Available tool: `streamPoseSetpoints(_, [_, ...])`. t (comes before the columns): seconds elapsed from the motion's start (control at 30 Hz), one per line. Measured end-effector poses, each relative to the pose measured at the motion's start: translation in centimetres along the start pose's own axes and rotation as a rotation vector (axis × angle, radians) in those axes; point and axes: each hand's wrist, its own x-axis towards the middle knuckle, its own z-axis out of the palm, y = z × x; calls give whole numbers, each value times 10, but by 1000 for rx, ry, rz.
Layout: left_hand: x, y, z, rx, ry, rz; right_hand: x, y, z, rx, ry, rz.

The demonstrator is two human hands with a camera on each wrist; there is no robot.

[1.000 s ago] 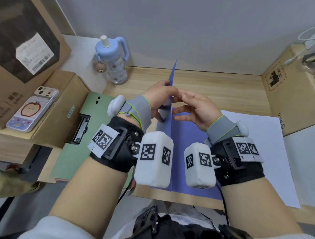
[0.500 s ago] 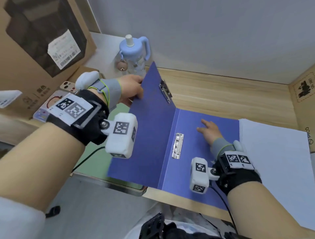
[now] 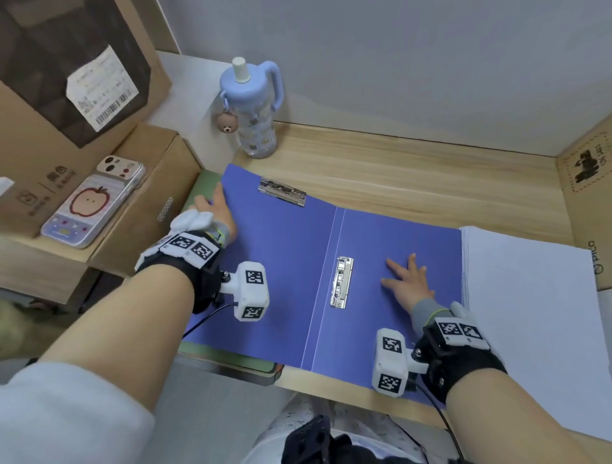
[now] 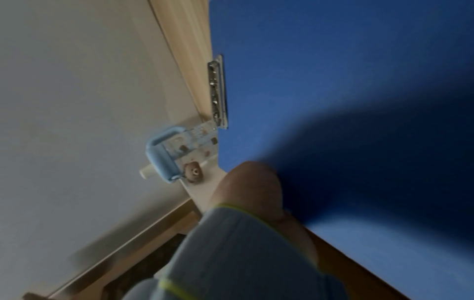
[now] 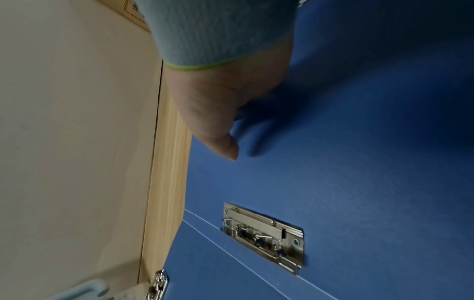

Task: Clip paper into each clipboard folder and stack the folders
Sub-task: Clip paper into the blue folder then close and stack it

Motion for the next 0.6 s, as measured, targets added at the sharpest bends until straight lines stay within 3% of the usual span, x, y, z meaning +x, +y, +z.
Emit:
streamPoseSetpoints(0.27, [-5,-13,23,168,-8,63,0,3,-3,71,-17,-18])
streamPoseSetpoints(0.47, [-23,18,9,147,62,97,-3,2,-1,95,-9,-28])
streamPoseSetpoints(0.53, [-26,41,4,84,8,150,-3,0,-4,145,-10,-30])
streamPoseSetpoints(0.6, [-37,73,2,-135,-99,193,-6,0,-10,283,-2,-41])
